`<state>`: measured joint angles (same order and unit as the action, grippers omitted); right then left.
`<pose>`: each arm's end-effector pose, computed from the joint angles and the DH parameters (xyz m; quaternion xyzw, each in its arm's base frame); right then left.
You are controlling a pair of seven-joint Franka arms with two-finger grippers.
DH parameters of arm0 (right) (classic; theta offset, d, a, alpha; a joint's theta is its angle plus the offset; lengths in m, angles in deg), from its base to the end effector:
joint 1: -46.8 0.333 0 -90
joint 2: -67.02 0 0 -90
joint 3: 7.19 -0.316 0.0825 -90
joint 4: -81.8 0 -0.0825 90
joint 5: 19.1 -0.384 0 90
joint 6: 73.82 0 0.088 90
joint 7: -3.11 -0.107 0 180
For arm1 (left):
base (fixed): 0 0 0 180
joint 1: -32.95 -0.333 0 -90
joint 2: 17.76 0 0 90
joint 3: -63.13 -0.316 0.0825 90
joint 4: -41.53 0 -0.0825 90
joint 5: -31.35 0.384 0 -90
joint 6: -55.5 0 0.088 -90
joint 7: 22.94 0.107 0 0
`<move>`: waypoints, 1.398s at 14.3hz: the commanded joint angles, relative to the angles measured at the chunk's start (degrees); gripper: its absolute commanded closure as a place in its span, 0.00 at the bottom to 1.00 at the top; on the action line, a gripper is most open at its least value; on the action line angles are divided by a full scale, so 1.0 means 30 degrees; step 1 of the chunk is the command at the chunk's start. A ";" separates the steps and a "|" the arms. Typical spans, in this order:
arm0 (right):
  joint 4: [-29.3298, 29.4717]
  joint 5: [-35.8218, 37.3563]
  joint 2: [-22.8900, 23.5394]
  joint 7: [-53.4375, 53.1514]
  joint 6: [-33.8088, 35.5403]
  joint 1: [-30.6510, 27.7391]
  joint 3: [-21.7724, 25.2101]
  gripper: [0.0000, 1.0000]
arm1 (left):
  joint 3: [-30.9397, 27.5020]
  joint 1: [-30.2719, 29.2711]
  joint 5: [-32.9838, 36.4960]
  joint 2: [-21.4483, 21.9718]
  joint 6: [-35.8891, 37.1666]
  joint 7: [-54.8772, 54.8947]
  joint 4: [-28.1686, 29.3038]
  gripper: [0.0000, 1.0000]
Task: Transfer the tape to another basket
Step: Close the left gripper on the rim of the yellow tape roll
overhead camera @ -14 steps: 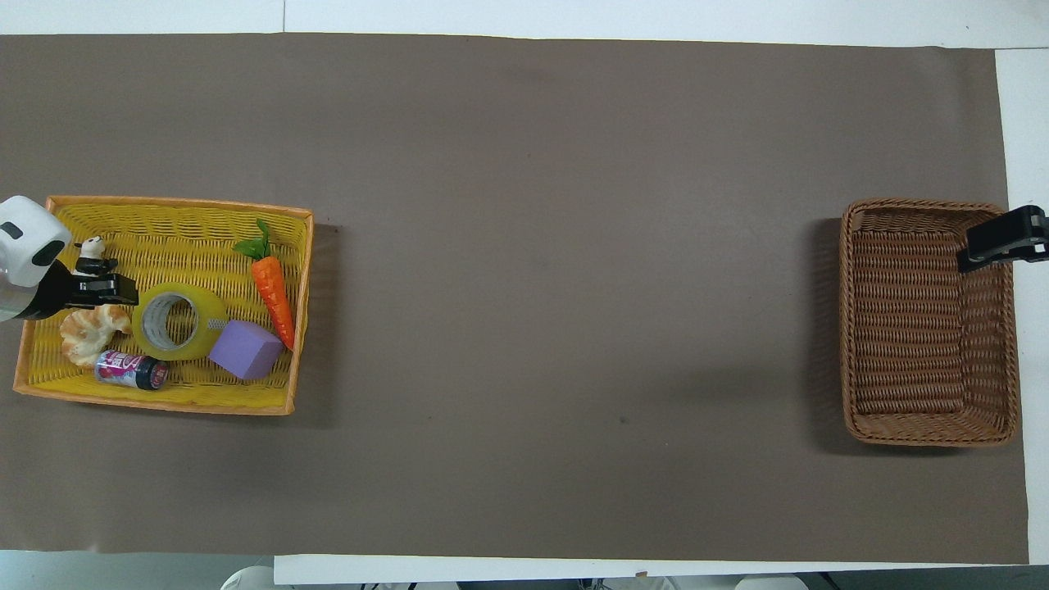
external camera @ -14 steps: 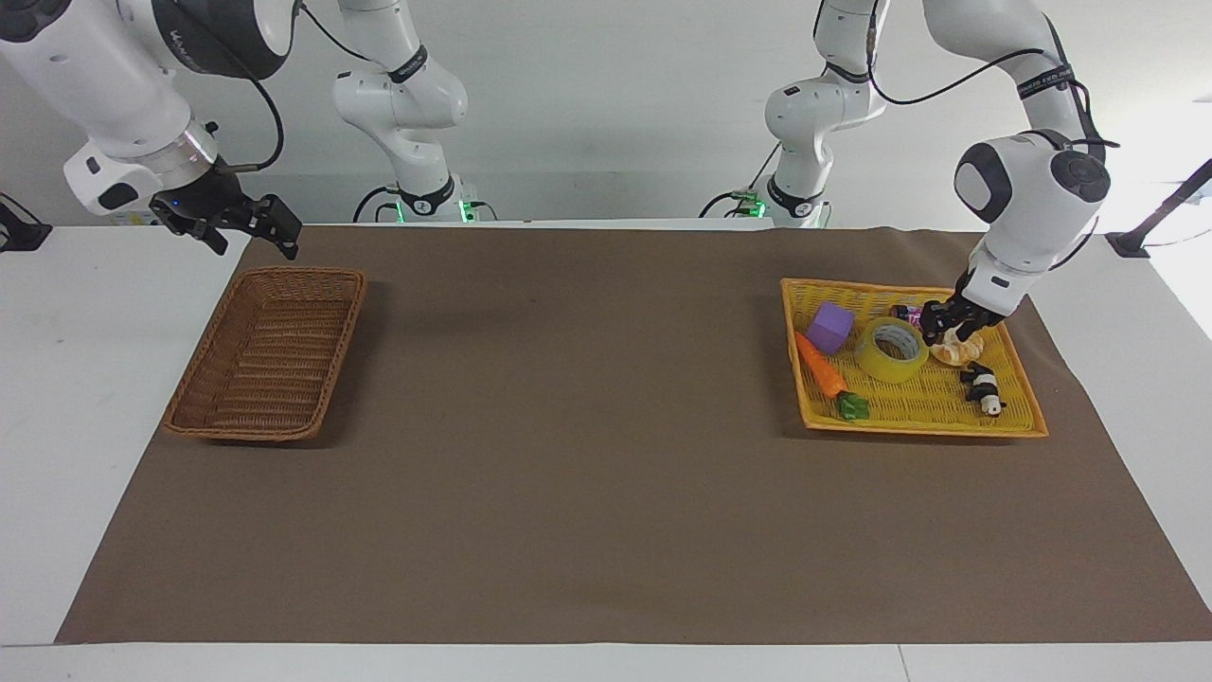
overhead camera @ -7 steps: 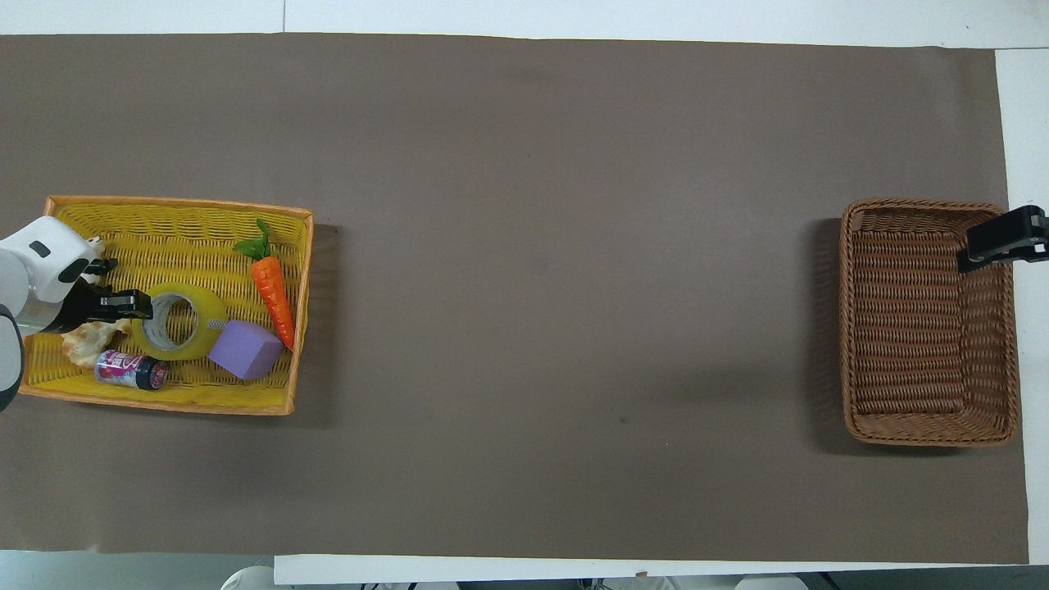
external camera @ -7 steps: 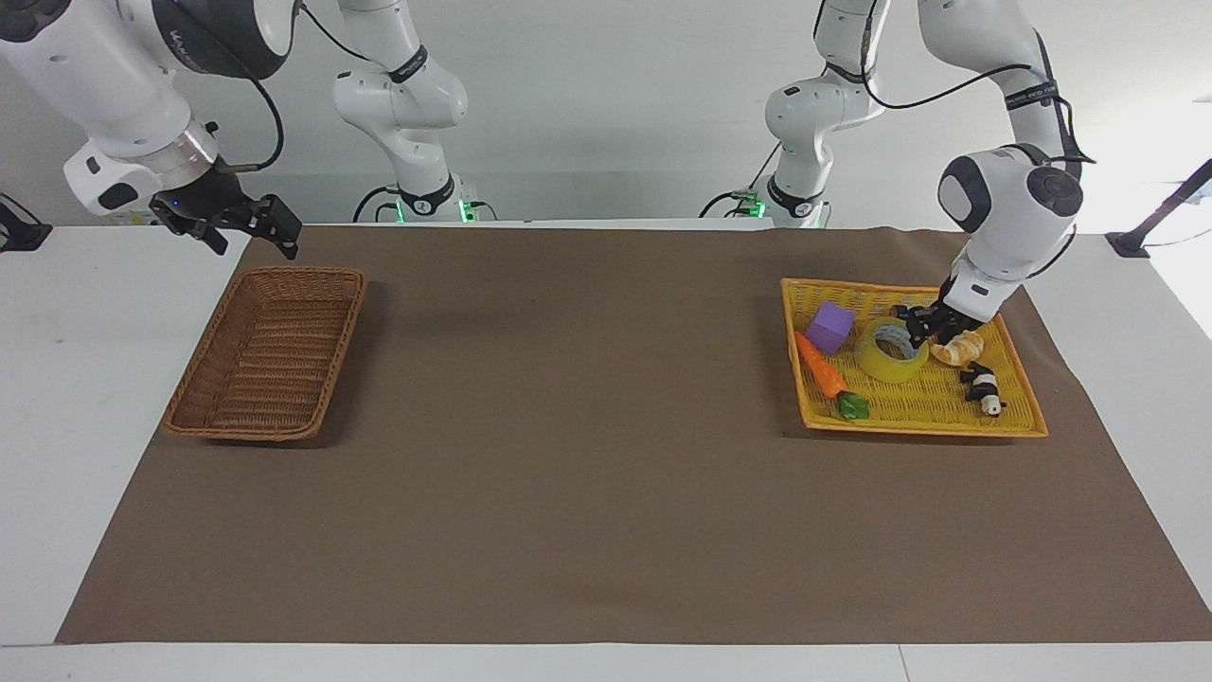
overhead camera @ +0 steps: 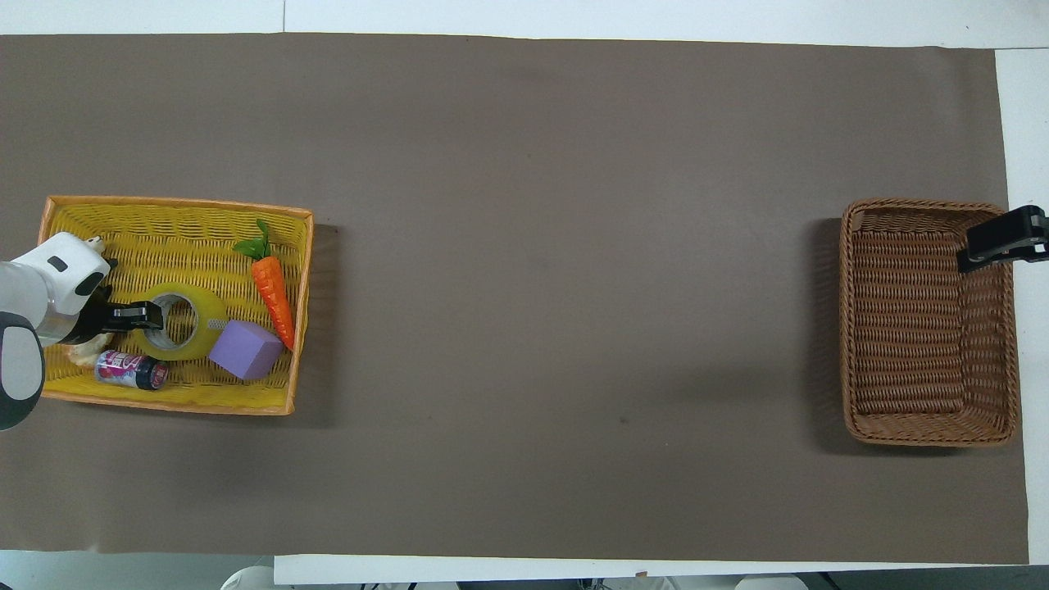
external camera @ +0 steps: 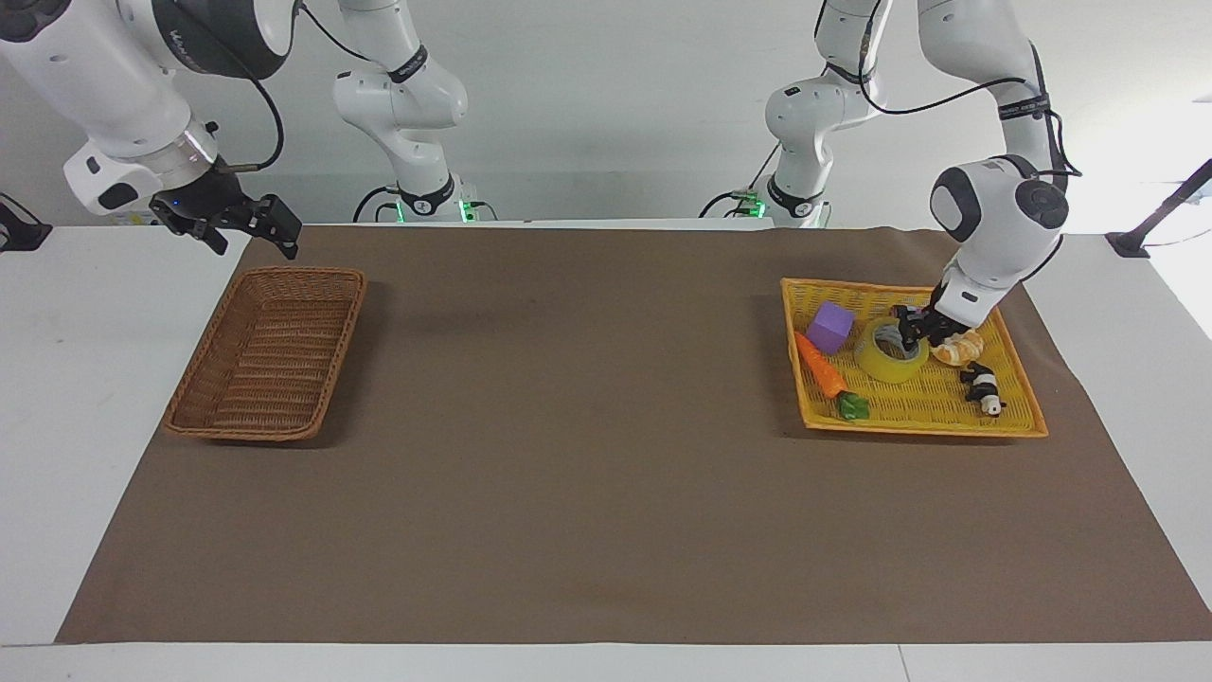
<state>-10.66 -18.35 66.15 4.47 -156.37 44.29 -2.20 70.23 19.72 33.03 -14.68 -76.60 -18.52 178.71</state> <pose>0.5291 -0.0716 0.6025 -0.9954 0.0537 0.0791 0.0002 0.4800 0.0522 0.3348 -0.9997 -0.0050 0.0189 0.0123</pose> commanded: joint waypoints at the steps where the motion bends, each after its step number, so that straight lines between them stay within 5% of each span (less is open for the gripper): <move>1: -0.0588 0.0101 -0.0443 0.0192 -0.0406 -0.0072 -0.0079 0.01 | 0.0123 -0.0307 -0.0061 0.0204 -0.0645 0.0283 0.0502 0.53; 10: -0.0588 0.0101 -0.0443 0.0192 -0.0406 -0.0072 -0.0079 0.01 | 0.0123 -0.0043 -0.0061 -0.0820 -0.1290 0.0312 0.0884 0.55; 11: -0.0588 0.0101 -0.0443 0.0192 -0.0406 -0.0072 -0.0079 0.01 | 0.0123 -0.0101 -0.0061 -0.0850 -0.1232 0.0283 0.0855 0.64; 13: -0.0588 0.0101 -0.0443 0.0192 -0.0406 -0.0072 -0.0079 0.01 | 0.0123 -0.0160 -0.0061 -0.0850 -0.1056 0.0312 0.0767 0.98; 17: -0.0588 0.0101 -0.0443 0.0192 -0.0406 -0.0072 -0.0079 0.01 | 0.0152 0.0015 -0.0061 -0.0997 -0.0299 0.0312 -0.0196 1.00; 20: -0.0588 0.0101 -0.0443 0.0192 -0.0406 -0.0072 -0.0079 0.01 | 0.0240 0.0685 -0.0090 -0.0968 0.4491 0.0050 -0.3817 1.00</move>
<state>-10.66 -18.35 66.15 4.47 -156.37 44.29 -2.20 70.85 20.01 33.00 -17.21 -72.98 -18.31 175.94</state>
